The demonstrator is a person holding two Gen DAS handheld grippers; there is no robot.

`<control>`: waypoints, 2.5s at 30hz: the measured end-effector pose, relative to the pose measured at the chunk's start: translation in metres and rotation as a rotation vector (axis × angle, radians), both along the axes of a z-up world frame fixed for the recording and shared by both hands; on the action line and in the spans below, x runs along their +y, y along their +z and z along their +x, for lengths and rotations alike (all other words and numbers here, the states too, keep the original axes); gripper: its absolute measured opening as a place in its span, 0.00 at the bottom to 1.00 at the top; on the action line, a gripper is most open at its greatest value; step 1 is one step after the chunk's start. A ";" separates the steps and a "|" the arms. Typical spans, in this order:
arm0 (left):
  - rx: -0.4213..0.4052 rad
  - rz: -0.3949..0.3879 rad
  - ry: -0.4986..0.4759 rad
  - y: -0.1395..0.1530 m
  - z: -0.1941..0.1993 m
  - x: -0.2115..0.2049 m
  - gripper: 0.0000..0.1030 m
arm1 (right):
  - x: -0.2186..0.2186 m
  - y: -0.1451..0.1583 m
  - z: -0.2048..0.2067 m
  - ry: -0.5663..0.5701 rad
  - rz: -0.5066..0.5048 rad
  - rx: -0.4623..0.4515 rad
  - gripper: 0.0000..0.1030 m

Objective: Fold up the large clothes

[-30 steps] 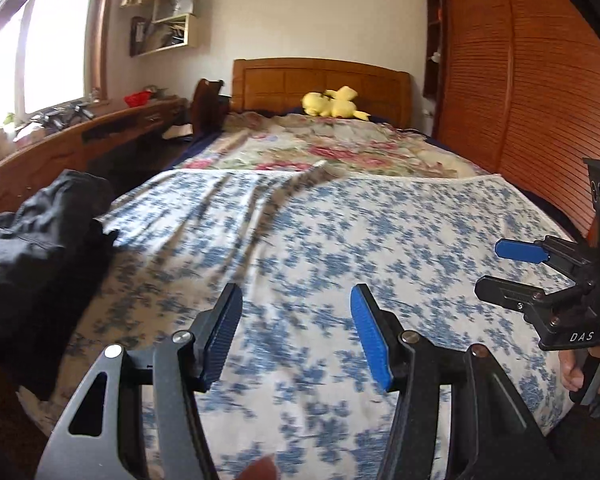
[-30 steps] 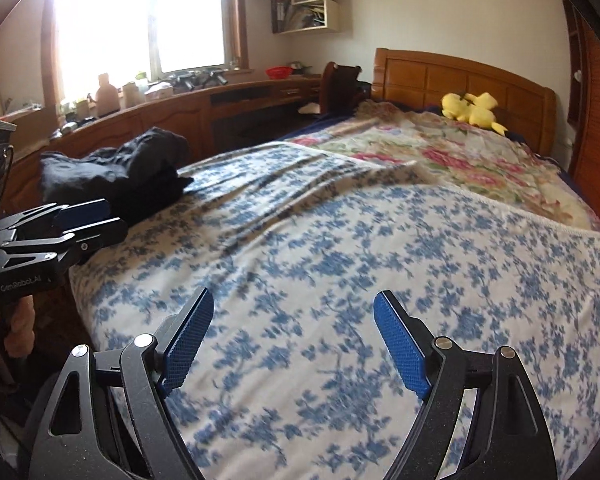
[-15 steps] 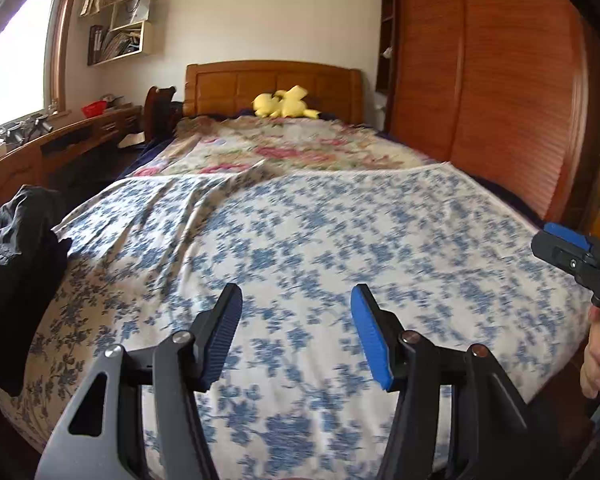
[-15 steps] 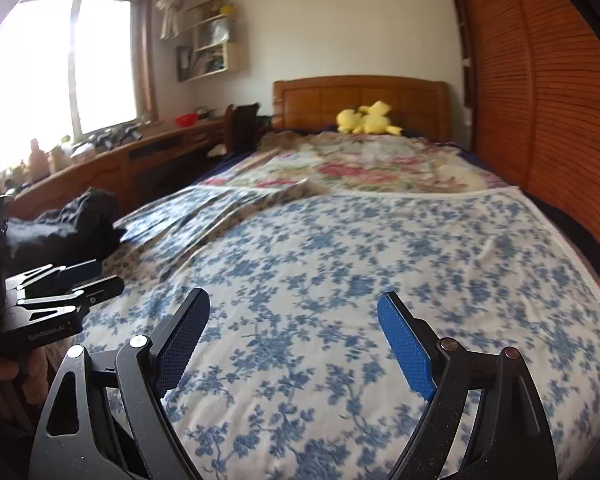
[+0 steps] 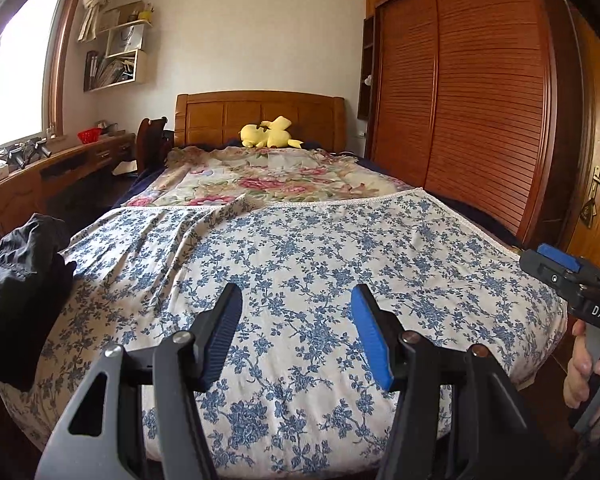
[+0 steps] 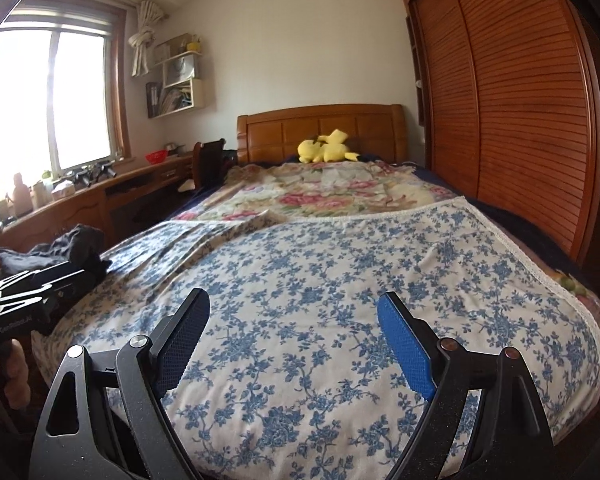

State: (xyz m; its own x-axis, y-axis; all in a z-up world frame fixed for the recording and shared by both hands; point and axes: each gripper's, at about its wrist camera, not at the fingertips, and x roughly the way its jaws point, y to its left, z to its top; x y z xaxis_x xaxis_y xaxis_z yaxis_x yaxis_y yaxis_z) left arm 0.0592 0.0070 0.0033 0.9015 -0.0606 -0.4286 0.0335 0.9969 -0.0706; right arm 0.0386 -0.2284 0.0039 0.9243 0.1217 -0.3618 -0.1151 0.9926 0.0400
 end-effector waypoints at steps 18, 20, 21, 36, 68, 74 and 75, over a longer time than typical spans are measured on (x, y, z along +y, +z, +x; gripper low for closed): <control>-0.011 0.001 0.021 0.005 -0.016 0.004 0.54 | 0.004 0.005 -0.007 0.009 0.008 -0.018 0.85; -0.011 0.002 0.021 0.005 -0.016 0.004 0.54 | 0.004 0.005 -0.008 0.010 0.009 -0.019 0.85; -0.011 0.003 0.019 0.005 -0.016 0.004 0.54 | 0.005 0.005 -0.008 0.009 0.008 -0.018 0.85; -0.013 0.010 0.011 0.005 -0.016 -0.003 0.54 | 0.005 0.005 -0.008 0.010 0.008 -0.018 0.85; -0.023 0.014 0.007 0.008 -0.021 -0.007 0.55 | 0.007 0.005 -0.010 0.005 0.009 -0.021 0.85; -0.014 0.011 0.010 0.006 -0.020 -0.006 0.55 | 0.008 0.004 -0.012 0.000 0.009 -0.016 0.85; -0.012 0.010 0.011 0.006 -0.020 -0.006 0.55 | 0.008 0.004 -0.012 0.000 0.010 -0.014 0.85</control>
